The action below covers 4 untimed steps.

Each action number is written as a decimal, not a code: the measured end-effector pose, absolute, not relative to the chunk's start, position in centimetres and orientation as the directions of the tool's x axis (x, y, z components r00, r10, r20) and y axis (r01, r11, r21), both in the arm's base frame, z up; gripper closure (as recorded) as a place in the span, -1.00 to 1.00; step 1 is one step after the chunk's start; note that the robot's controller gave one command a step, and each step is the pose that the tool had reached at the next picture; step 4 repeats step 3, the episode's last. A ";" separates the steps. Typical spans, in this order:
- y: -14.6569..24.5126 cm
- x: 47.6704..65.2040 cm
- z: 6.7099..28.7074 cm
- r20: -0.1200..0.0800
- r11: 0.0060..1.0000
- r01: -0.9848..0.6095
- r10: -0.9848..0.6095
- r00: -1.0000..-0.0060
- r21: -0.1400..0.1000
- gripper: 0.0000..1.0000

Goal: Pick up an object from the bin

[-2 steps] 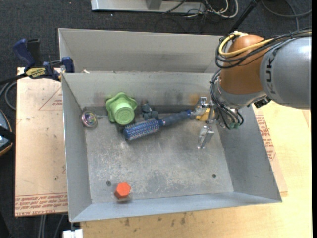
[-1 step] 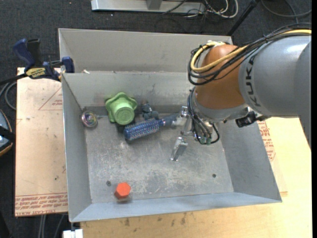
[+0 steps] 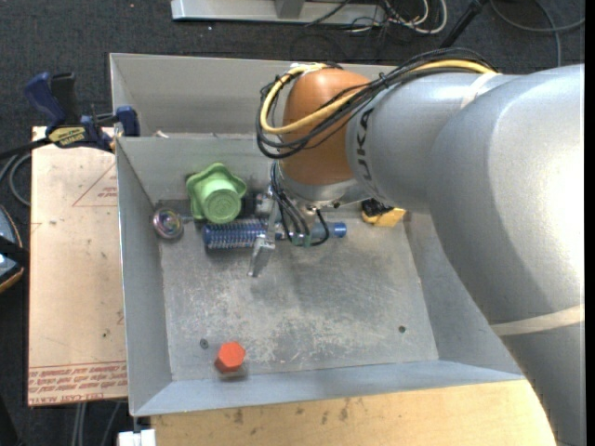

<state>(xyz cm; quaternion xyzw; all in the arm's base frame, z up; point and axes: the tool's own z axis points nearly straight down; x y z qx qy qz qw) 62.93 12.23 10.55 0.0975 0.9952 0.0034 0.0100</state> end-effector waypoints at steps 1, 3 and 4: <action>11.8 62.3 10.0 0.001 0.981 0.196 0.196 -0.981 0.000 1.00; 16.0 63.2 27.6 -0.009 0.982 0.189 0.189 -0.982 0.005 1.00; 16.0 63.2 27.6 -0.009 0.982 0.189 0.189 -0.982 0.005 1.00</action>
Offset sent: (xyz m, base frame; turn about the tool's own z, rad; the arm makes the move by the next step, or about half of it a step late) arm 0.0000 0.0000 0.0000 0.0000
